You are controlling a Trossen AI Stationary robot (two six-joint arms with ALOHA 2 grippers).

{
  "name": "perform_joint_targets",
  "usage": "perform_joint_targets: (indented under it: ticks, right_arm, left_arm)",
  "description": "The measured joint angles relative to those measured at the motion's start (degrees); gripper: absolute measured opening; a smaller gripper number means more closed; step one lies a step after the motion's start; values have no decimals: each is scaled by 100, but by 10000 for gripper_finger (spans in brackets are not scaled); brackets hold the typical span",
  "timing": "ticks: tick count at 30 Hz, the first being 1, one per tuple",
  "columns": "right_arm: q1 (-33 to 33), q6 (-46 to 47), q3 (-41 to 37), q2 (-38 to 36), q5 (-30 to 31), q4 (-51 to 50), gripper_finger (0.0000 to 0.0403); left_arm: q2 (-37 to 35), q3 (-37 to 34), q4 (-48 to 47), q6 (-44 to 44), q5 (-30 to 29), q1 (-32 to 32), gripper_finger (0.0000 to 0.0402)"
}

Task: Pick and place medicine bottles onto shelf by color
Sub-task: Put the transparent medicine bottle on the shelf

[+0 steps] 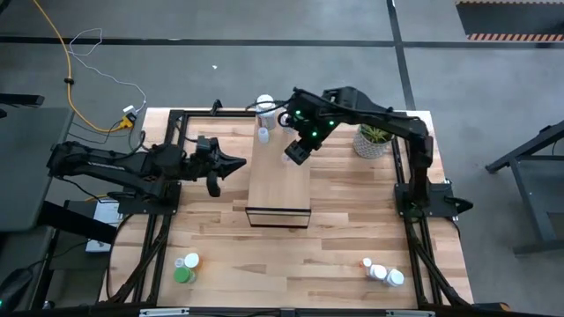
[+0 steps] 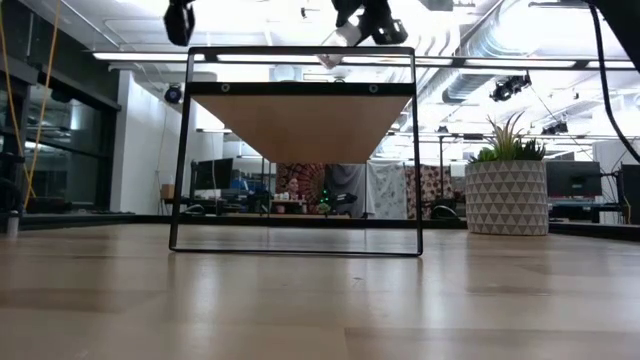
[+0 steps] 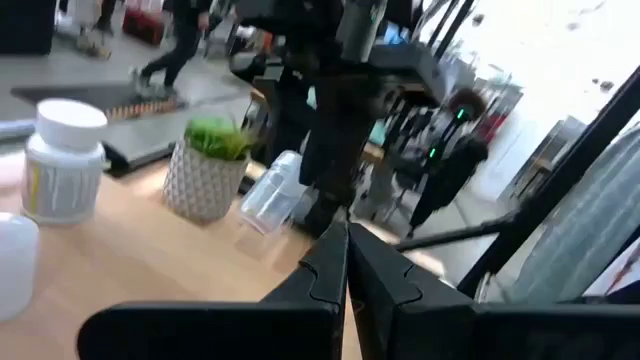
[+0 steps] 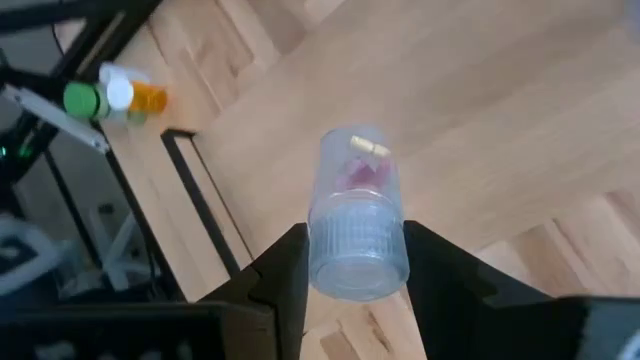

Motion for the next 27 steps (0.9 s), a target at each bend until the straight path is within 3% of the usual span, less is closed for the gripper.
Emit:
perform_joint_targets:
  ticks: [10, 19, 27]
  right_arm:
    - [-4, -113, -50, 30, 374, -68, 126]
    - [-93, -144, -55, 90, 409, -52, 126]
    - [-262, -276, -61, 452, 371, 193, 126]
  left_arm:
    - [1871, 1708, -1956, 666, 17, 165, 0]
    - [2855, 2657, -2091, 1322, -477, 526, 0]
    - [3151, 2759, -2191, 1548, -589, 822, 0]
